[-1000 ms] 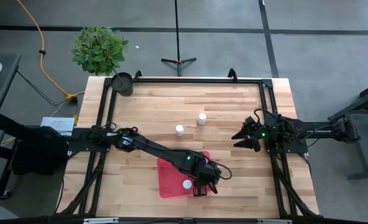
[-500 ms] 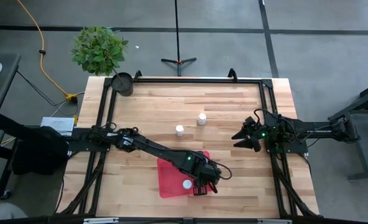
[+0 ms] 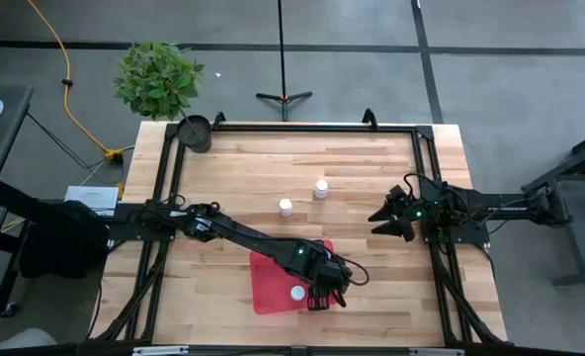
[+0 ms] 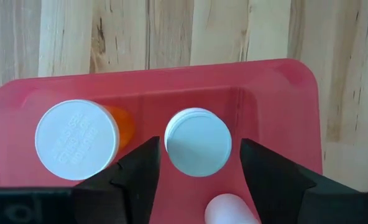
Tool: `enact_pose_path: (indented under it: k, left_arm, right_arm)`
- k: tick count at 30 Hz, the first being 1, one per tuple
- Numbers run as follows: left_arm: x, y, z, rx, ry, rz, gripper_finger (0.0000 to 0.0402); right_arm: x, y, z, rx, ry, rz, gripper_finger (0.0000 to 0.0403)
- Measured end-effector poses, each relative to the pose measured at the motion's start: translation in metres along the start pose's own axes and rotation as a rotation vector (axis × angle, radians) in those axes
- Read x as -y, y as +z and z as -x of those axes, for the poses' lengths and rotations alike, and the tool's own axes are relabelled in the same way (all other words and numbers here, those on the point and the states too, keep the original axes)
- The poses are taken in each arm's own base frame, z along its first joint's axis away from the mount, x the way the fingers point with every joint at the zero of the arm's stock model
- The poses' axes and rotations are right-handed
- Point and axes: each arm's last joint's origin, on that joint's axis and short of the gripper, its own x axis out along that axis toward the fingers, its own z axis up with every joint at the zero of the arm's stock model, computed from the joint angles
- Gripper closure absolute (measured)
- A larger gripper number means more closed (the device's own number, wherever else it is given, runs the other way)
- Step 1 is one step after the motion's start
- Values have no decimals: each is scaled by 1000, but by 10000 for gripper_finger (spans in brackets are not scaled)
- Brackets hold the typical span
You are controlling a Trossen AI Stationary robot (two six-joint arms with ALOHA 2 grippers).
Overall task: Pick and place pill bottles into a basket
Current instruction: Put the white pill bottle into the red bin
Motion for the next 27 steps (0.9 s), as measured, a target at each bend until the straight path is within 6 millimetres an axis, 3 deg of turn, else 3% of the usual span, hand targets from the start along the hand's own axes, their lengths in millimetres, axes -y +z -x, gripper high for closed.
enact_pose_path:
  k: [8,12,17,27]
  left_arm:
    - [-1,0,0,-6,-10,-4,154]
    - [-9,5,13,6,-45,22,154]
    - [-26,16,46,59,-95,85,154]
    - [-62,36,144,386,-182,115,154]
  right_arm:
    - [0,0,0,0,0,0,91]
    - [0,0,0,0,0,0,91]
    - [1,-1,0,-8,-7,-2,91]
    - [2,-2,0,-14,-14,0,91]
